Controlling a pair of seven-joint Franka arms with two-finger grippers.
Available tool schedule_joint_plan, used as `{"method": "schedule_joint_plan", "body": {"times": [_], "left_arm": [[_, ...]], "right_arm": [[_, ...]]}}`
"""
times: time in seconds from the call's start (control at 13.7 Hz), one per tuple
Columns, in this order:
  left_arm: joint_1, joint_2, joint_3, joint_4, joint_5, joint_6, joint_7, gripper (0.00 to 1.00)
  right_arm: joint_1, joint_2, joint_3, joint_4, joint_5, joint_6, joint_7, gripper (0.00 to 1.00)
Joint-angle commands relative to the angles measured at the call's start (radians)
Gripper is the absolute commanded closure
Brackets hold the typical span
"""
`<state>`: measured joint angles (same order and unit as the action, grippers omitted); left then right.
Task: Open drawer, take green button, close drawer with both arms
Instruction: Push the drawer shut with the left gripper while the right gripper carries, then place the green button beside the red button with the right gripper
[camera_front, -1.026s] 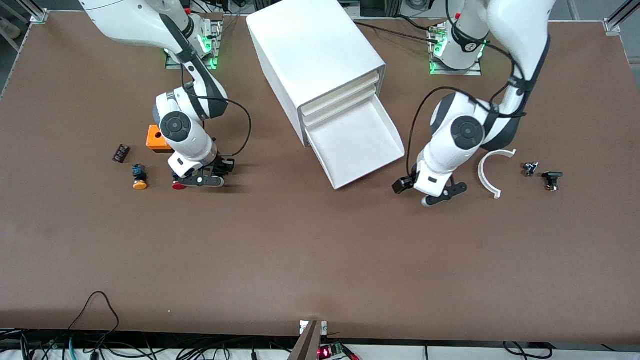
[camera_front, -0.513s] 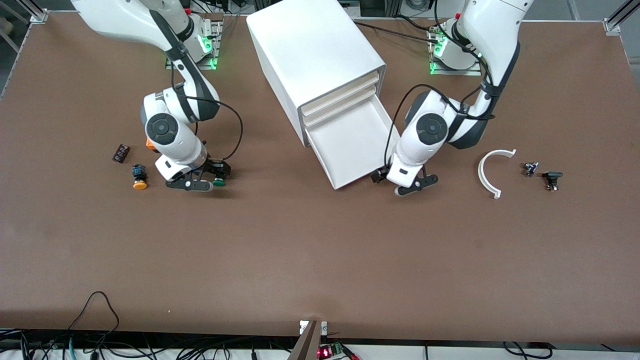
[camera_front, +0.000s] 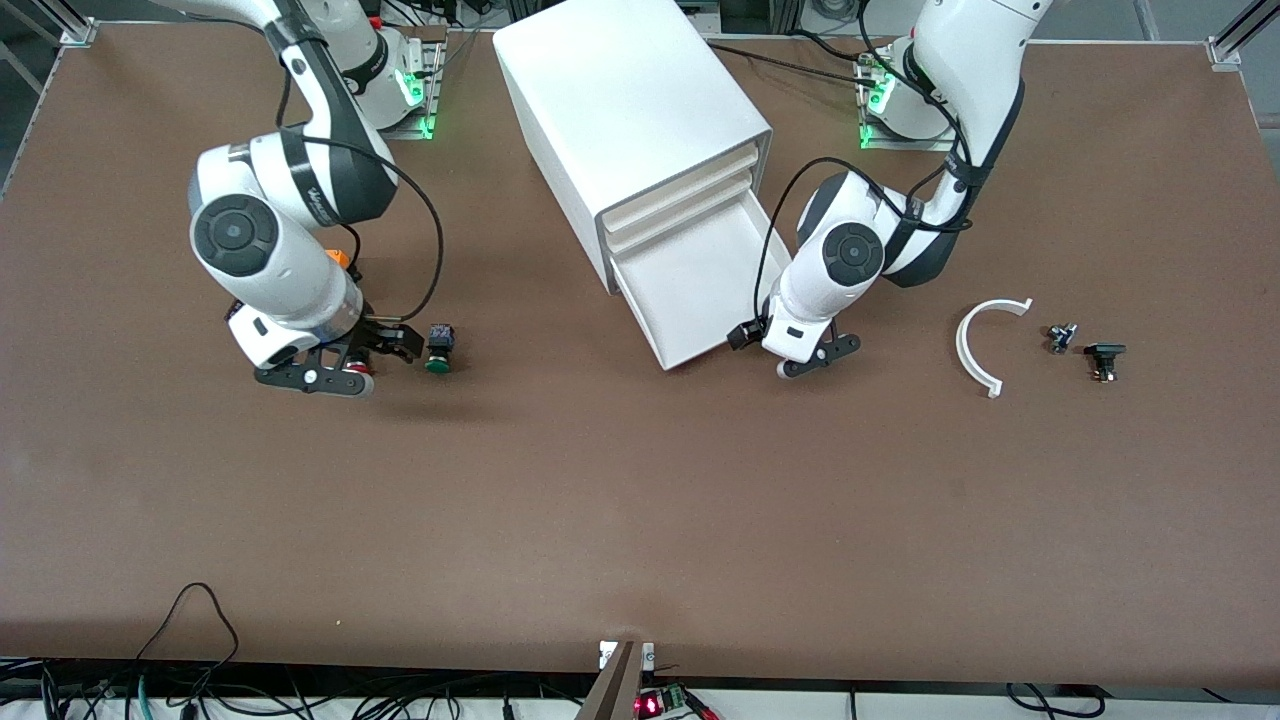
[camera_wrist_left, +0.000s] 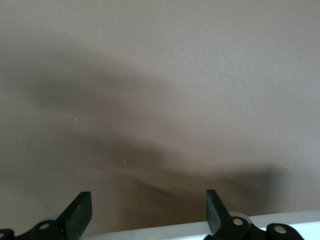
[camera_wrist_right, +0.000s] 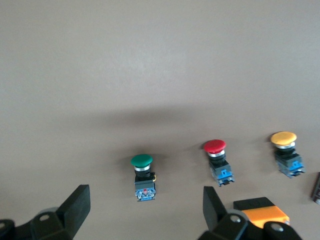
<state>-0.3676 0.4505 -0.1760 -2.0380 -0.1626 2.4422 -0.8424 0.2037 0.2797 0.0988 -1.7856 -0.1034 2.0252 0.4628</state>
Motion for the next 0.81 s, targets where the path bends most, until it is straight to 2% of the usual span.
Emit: {"method": "schedule_joint_plan", "body": {"times": [0.0, 0.22, 0.44, 0.73], "left_arm": [[-0.007, -0.027, -0.046, -0.053, -0.032, -0.026, 0.005, 0.00], [-0.007, -0.033, -0.111, -0.068, -0.032, -0.028, 0.012, 0.00], [-0.013, -0.038, -0.154, -0.083, -0.032, -0.040, 0.016, 0.00], [-0.040, -0.050, -0.200, -0.083, -0.032, -0.121, 0.016, 0.00]], "right_arm": [[-0.027, 0.003, 0.002, 0.156, 0.008, -0.188, -0.004, 0.00], [-0.082, 0.009, 0.002, 0.285, 0.008, -0.338, -0.016, 0.00], [-0.142, -0.029, 0.002, 0.287, -0.002, -0.339, -0.094, 0.00], [-0.239, -0.094, 0.001, 0.278, -0.002, -0.356, -0.223, 0.00]]}}
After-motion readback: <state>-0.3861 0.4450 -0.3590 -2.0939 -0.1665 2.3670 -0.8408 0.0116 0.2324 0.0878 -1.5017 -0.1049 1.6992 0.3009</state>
